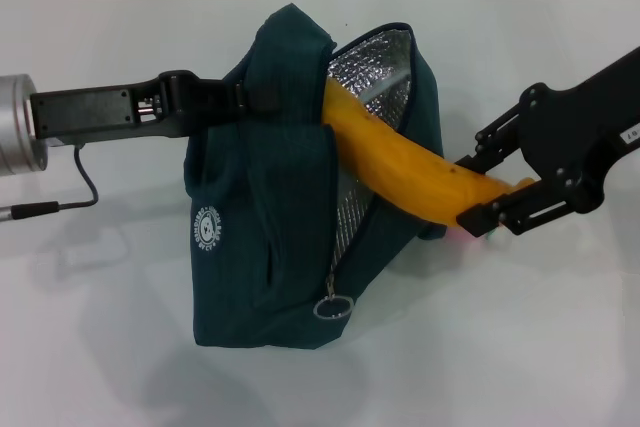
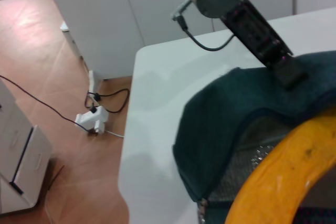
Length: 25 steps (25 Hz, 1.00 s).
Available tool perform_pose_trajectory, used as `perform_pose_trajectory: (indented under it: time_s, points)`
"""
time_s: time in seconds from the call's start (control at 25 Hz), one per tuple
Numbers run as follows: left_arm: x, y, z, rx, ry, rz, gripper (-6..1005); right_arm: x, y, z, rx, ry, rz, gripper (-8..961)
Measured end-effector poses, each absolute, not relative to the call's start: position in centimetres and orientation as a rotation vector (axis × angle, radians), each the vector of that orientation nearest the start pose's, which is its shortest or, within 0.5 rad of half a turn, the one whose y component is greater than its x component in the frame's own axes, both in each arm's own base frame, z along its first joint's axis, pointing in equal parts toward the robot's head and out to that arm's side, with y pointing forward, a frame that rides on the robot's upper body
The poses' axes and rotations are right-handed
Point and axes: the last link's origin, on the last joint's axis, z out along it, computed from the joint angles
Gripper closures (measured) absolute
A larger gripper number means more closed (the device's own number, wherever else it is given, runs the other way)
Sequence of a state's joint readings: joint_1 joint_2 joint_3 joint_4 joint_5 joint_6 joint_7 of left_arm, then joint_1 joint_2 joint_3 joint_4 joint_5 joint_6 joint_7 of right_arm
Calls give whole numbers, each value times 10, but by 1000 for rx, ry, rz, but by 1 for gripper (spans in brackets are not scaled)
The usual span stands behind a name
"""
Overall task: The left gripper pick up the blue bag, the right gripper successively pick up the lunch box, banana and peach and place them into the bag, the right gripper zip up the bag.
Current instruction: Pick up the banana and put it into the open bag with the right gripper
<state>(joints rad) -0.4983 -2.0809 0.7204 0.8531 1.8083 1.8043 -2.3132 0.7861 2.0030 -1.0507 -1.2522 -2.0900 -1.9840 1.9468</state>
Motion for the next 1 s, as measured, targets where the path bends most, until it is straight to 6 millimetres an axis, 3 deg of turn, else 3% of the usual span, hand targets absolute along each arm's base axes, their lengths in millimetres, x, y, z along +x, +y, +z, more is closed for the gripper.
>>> perform_pose_trajectory:
  time_s: [0.6, 1.0]
  points:
    - [-214, 322, 41, -2603, -1644, -1099, 969, 96, 329, 44, -3372, 55, 42, 494]
    - [-213, 321, 40, -2608, -1642, -1099, 969, 90, 343, 28, -3400, 227, 28, 494]
